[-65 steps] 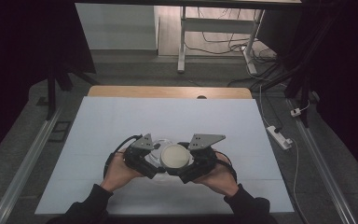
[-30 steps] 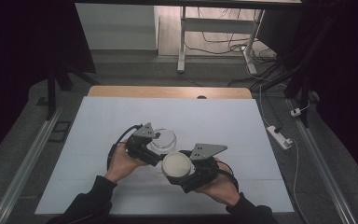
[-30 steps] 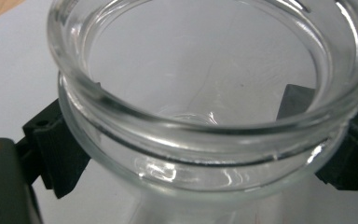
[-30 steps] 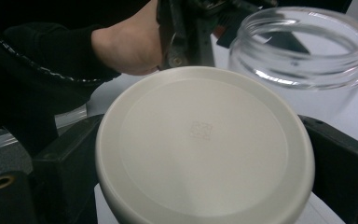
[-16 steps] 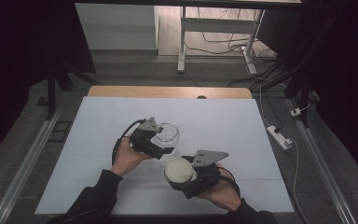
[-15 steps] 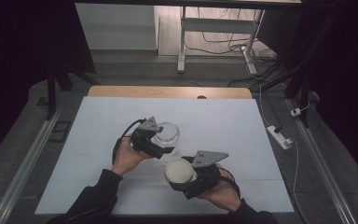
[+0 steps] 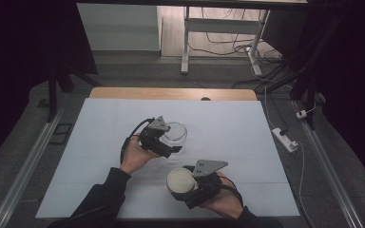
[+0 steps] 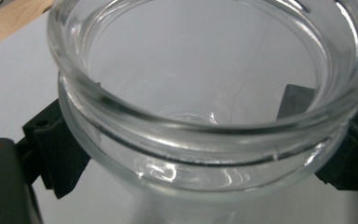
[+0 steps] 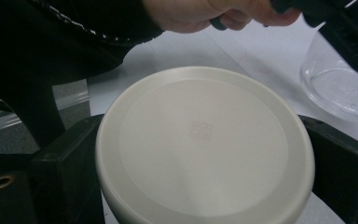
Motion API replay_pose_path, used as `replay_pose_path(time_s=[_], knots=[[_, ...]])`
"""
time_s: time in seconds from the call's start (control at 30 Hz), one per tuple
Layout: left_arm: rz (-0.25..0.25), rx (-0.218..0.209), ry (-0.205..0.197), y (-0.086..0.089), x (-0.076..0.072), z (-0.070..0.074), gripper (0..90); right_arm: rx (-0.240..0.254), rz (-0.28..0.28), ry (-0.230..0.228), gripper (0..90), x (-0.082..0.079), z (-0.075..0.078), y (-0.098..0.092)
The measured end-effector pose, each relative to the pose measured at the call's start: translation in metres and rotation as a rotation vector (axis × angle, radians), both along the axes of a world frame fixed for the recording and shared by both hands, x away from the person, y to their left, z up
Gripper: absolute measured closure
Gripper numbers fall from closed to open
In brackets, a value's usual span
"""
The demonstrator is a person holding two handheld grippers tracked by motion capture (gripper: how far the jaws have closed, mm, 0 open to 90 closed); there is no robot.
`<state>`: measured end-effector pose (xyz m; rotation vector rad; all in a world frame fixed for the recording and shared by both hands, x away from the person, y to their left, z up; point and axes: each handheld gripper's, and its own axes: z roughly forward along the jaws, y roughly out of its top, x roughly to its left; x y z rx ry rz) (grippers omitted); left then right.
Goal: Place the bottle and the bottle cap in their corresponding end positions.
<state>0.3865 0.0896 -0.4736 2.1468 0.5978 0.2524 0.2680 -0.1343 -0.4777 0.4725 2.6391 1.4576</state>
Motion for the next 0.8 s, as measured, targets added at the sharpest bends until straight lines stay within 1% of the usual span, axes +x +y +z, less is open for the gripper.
replay_pose_path(time_s=[0.37, 0.5, 0.6, 0.8], knots=[[0.02, -0.001, -0.002, -0.001, 0.015, -0.006, 7.8, -0.035, -0.003, 0.004, 7.3, 0.006, -0.015, 0.008], [0.027, 0.007, -0.007, -0.003, 0.02, -0.009, 7.8, -0.037, -0.007, -0.003, 7.3, 0.008, -0.018, 0.01], [0.034, 0.003, -0.006, -0.003, 0.024, -0.01, 7.8, -0.037, -0.011, -0.002, 7.3, 0.011, -0.021, 0.011], [0.048, 0.008, -0.01, -0.003, 0.032, -0.014, 7.8, -0.053, -0.014, -0.001, 7.3, 0.016, -0.027, 0.015]])
